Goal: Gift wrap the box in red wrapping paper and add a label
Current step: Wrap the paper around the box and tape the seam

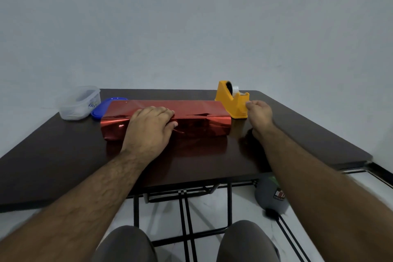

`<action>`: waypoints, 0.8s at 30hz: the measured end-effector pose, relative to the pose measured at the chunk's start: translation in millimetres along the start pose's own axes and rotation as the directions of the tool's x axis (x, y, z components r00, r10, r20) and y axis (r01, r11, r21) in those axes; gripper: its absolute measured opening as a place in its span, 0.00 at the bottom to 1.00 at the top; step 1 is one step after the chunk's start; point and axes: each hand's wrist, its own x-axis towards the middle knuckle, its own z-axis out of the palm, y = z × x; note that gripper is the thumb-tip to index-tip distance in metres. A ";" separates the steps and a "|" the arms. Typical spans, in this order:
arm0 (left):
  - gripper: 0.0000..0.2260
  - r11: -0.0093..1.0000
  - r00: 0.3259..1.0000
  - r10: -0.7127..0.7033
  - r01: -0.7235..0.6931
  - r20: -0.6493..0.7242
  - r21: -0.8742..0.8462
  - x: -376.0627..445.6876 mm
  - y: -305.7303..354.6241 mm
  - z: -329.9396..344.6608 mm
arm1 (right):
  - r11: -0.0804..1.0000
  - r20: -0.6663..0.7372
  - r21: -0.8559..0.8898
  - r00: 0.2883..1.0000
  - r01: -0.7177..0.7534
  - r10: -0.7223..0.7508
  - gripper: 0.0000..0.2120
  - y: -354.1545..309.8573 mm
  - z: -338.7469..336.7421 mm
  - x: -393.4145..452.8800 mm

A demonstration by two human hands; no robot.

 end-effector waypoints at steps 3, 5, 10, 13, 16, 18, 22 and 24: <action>0.17 1.000 1.000 -0.009 0.009 0.005 -0.003 0.0 0.5 -0.2 | 0.988 0.025 0.139 0.998 0.060 -0.064 0.09 -16.7 -1.6 -19.4; 0.17 1.000 1.000 -0.012 0.012 0.004 -0.007 0.3 1.3 -1.4 | 0.976 0.072 0.168 0.985 0.140 -0.154 0.06 -32.6 3.9 -36.4; 0.17 0.996 0.998 -0.058 0.060 0.029 -0.061 -1.2 1.4 -8.2 | 0.925 0.227 0.282 0.920 0.253 -0.320 0.06 -76.2 25.8 -82.3; 0.18 0.998 0.994 -0.020 0.026 0.109 -0.063 4.4 -4.1 -19.8 | 0.914 0.351 0.297 0.859 0.277 -0.374 0.06 -93.4 37.9 -111.7; 0.19 0.999 0.980 0.047 -0.041 0.194 -0.035 15.9 -12.2 -32.9 | 0.932 0.460 0.259 0.816 0.254 -0.351 0.07 -93.0 49.7 -135.4; 0.22 0.998 0.975 0.064 -0.063 0.215 -0.014 20.4 -14.7 -35.5 | 0.941 0.482 0.247 0.814 0.230 -0.325 0.07 -87.8 59.1 -148.2; 0.36 0.987 0.982 -0.046 0.073 0.181 -0.143 17.5 -15.3 -33.5 | 0.964 0.421 0.229 0.878 0.138 -0.226 0.14 -78.2 78.4 -168.9; 0.36 0.974 0.985 -0.075 0.105 0.153 -0.199 13.5 -16.4 -31.3 | 0.978 0.384 0.200 0.914 0.054 -0.129 0.32 -75.6 83.7 -178.6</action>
